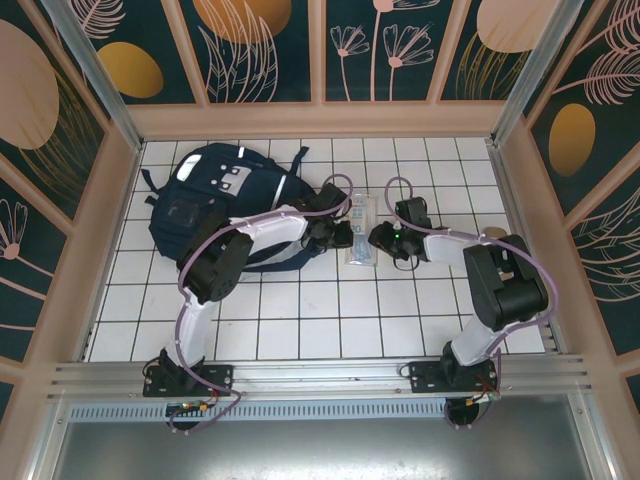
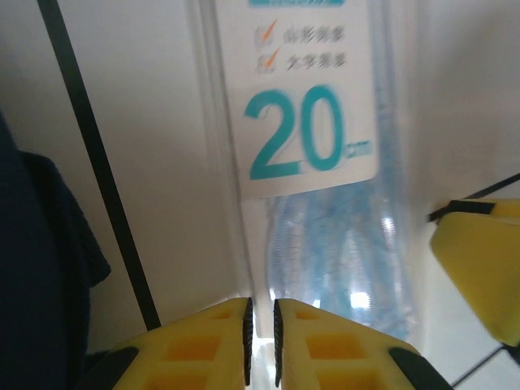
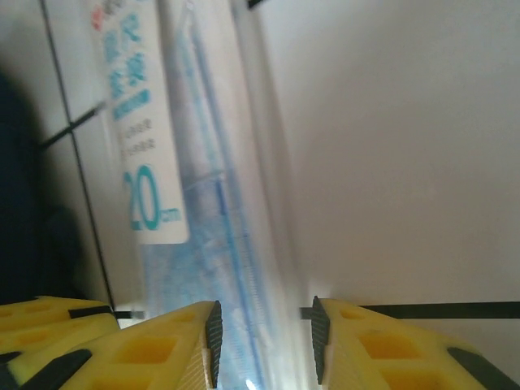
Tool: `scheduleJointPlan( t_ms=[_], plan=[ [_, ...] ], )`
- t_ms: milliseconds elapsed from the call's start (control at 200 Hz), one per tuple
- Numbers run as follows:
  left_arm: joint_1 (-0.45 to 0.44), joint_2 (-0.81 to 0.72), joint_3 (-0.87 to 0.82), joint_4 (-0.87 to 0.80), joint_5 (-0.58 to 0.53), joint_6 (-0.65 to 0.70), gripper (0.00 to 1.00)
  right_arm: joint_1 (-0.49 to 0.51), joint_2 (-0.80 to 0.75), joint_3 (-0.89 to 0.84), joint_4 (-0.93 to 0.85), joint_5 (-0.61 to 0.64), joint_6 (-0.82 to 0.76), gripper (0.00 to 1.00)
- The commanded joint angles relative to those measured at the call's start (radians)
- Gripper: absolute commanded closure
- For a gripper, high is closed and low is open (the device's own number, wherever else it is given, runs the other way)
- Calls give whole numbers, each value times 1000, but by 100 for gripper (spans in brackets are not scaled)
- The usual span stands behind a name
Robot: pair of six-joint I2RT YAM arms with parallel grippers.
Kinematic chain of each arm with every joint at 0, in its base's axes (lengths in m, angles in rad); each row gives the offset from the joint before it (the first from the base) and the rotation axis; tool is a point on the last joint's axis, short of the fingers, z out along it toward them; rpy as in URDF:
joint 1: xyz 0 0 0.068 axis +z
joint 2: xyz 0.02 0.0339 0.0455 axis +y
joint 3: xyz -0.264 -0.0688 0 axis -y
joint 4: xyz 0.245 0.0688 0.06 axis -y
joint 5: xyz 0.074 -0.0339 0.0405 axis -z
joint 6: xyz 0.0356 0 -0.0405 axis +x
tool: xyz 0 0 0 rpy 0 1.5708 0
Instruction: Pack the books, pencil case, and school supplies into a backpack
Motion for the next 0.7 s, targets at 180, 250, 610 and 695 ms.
scheduleJointPlan(
  t_ms=[180,250,610,695],
  plan=[
    [-2,47,-10,-19,0,-2,84,-10,100,-24,164,-187,26,64],
    [-1,50,-11,-22,-1,0,84,-14,113,-33,225,-253,44,64],
    [-2,43,-2,-53,-33,21,84,-60,94,-65,321,-392,56,85],
    [-3,41,-2,-61,-38,27,84,-71,97,-67,340,-433,53,86]
  ],
)
